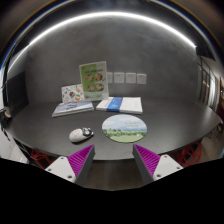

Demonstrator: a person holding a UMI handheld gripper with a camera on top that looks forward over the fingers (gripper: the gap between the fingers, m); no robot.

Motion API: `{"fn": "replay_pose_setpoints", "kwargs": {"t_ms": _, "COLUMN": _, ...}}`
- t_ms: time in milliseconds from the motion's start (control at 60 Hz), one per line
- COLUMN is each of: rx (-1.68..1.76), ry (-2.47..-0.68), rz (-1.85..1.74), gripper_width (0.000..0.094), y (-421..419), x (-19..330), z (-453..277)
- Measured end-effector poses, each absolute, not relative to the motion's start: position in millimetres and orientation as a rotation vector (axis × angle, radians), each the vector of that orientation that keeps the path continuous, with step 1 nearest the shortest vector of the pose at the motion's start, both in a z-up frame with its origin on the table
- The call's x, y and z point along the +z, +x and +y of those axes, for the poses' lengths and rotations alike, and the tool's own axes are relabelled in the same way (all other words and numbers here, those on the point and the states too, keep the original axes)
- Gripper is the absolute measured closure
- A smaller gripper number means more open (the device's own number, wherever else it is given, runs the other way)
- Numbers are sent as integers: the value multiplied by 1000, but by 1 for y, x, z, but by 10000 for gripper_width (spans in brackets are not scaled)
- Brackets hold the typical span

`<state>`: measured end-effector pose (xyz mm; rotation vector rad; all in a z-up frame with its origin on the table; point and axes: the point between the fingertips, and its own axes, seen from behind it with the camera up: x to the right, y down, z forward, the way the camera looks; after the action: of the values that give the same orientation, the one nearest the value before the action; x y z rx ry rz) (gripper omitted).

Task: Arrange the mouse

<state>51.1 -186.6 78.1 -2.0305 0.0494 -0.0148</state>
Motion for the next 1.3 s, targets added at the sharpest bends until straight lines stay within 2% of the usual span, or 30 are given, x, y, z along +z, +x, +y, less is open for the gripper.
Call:
{"fn": "replay_pose_setpoints", "kwargs": {"t_ms": 150, "rx": 76, "ry": -2060, "rz": -65, "gripper_width": 113, "y": 25, "x": 57, "z": -168}}
{"fn": "replay_pose_setpoints", "kwargs": {"t_ms": 317, "rx": 229, "ry": -2070, "rz": -193, "gripper_width": 113, "y": -48, "x": 27, "z": -133}}
{"fn": "replay_pose_setpoints", "kwargs": {"t_ms": 533, "rx": 197, "ry": -2133, "rz": -182, "gripper_width": 108, "y": -97, "x": -10, "z": -85}}
{"fn": "replay_pose_setpoints", "kwargs": {"t_ms": 817, "rx": 49, "ry": -2183, "rz": -24, "gripper_width": 106, "y": -110, "x": -10, "z": -12}}
{"fn": "replay_pose_setpoints", "kwargs": {"t_ms": 867, "rx": 33, "ry": -2187, "rz": 0, "gripper_width": 137, "y": -114, "x": -11, "z": -1}}
{"fn": "replay_pose_setpoints", "kwargs": {"t_ms": 950, "rx": 21, "ry": -2185, "rz": 35, "gripper_width": 372, "y": -118, "x": -12, "z": 7}}
{"fn": "replay_pose_setpoints", "kwargs": {"t_ms": 1100, "rx": -67, "ry": -2190, "rz": 38, "gripper_width": 506, "y": -119, "x": -11, "z": 8}}
{"fn": "replay_pose_setpoints", "kwargs": {"t_ms": 1200, "rx": -1, "ry": -2171, "rz": -20, "gripper_width": 526, "y": -140, "x": 6, "z": 9}}
{"fn": "replay_pose_setpoints", "kwargs": {"t_ms": 1300, "rx": -4, "ry": -2045, "rz": -52, "gripper_width": 524, "y": -135, "x": 75, "z": 17}}
